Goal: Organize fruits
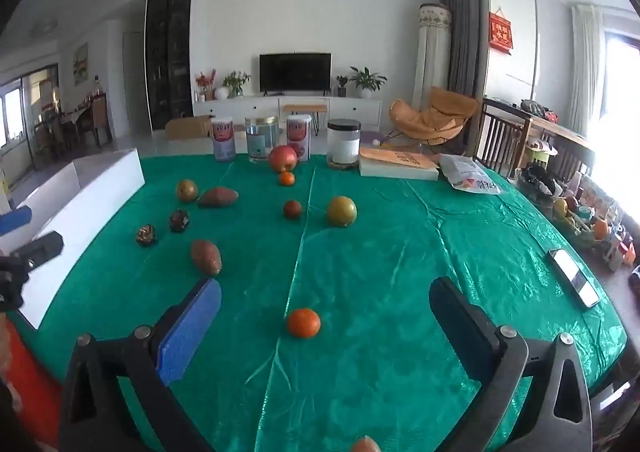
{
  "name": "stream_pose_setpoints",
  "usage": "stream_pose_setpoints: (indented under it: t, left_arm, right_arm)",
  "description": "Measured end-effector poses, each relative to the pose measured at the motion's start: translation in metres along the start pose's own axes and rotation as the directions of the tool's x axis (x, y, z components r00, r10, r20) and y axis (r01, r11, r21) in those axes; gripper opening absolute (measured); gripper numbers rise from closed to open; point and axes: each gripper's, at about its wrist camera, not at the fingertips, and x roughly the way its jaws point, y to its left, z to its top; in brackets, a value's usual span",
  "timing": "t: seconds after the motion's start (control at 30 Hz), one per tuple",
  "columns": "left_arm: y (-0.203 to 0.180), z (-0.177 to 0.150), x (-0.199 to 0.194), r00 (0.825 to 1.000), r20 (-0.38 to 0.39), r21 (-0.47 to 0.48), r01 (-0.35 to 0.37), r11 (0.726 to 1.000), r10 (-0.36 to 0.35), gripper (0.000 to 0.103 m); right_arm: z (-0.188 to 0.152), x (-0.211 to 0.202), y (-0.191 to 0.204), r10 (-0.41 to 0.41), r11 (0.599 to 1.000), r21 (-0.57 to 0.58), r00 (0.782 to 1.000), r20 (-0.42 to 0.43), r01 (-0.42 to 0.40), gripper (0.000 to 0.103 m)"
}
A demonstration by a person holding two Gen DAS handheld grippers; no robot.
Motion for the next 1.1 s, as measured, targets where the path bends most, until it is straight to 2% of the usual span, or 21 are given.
stream_pose_setpoints:
  t: [0.07,0.17,0.27,0.33,0.4,0.43,0.53,0.67,0.83,1.1]
  left_arm:
    - [0.003,-0.005,0.008,1.0,-0.026,-0.056,-0.006,0.998,0.004,0.103]
    - [0.0,-0.034,0.011,0.997,-0.022,-0.118,-0.075,0.99,0.073,0.103]
    - [-0.002,-0.061,0.017,0.996,-0.094,-0.117,-0.013,0.993,0.002,0.103]
    - [-0.002,-0.07,0.019,0.993,-0.116,-0.127,-0.01,0.992,-0.005,0.103]
    - [-0.003,-0.074,0.024,0.991,-0.134,-0.132,0.002,0.991,-0.02,0.103]
    - [-0.004,-0.076,0.026,0.991,-0.136,-0.127,-0.004,0.992,-0.013,0.103]
    - [-0.005,-0.08,0.03,0.991,-0.132,-0.094,-0.034,0.995,0.021,0.103]
    - [-0.002,-0.084,0.035,0.987,-0.162,-0.093,-0.039,0.995,0.023,0.103]
    - [-0.003,-0.087,0.04,0.984,-0.174,-0.075,-0.051,0.996,0.037,0.103]
    - [-0.007,-0.087,0.04,0.984,-0.172,-0.05,-0.051,0.997,0.042,0.103]
  right_arm:
    - [0.005,0.007,0.007,-0.016,1.0,-0.006,1.0,-0.02,0.016,0.103]
    - [-0.008,0.003,0.008,-0.03,0.997,0.068,0.999,0.037,0.027,0.103]
    - [-0.041,-0.006,0.02,-0.059,0.986,0.161,0.996,0.066,0.048,0.103]
    - [-0.069,-0.005,0.032,-0.044,0.987,0.156,0.999,0.028,0.039,0.103]
    - [-0.084,0.004,0.045,-0.006,0.997,0.082,0.999,-0.044,0.009,0.103]
    - [-0.088,0.007,0.049,-0.012,0.998,0.062,0.998,-0.058,0.016,0.103]
    - [-0.083,-0.004,0.039,-0.028,0.996,0.087,1.0,-0.008,0.028,0.103]
    - [-0.078,-0.01,0.036,-0.072,0.994,0.092,0.996,0.055,0.067,0.103]
    - [-0.081,0.002,0.038,-0.077,0.995,0.071,0.997,0.025,0.075,0.103]
    - [-0.079,0.0,0.041,-0.067,0.997,0.049,0.997,0.042,0.065,0.103]
